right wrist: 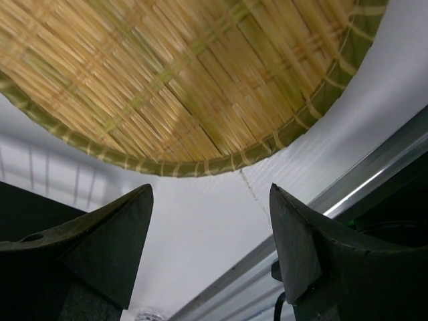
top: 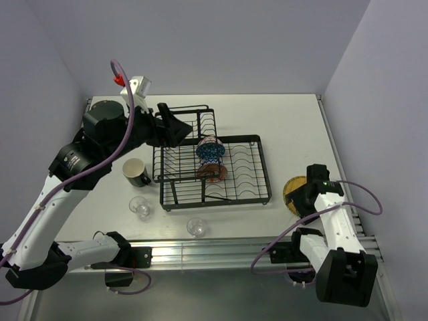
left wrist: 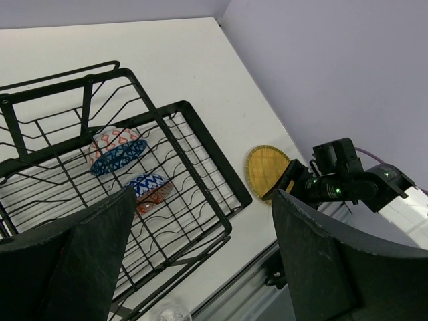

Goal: Load the mixed dishes into the dish rack

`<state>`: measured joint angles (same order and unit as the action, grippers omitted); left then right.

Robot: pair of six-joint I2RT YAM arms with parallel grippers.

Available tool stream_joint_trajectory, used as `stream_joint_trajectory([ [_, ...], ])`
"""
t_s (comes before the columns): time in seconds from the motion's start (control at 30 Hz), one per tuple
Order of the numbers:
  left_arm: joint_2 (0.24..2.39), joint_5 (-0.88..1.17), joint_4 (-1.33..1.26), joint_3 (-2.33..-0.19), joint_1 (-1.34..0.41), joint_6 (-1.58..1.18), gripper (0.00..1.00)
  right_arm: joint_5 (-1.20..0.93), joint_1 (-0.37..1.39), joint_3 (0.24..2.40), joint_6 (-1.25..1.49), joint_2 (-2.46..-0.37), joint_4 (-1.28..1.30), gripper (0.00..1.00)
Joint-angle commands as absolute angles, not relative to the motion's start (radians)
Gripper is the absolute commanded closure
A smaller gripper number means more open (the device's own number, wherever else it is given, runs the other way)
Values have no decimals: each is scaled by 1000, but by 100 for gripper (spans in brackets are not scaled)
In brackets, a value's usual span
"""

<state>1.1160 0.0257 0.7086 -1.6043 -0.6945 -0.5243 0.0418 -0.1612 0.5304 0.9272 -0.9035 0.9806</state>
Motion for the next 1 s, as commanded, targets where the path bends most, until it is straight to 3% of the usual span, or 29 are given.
stream_joint_trajectory([
  [0.0, 1098, 52, 709, -1638, -690, -492, 11, 106, -183, 540, 965, -911, 925, 22],
  [0.53, 1215, 84, 808, -1746, -689, -397, 11, 83, -233, 554, 1008, -1147, 767, 24],
  [0.97, 1201, 41, 818, -1736, -689, -379, 10, 60, -222, 865, 845, -1558, 738, 25],
])
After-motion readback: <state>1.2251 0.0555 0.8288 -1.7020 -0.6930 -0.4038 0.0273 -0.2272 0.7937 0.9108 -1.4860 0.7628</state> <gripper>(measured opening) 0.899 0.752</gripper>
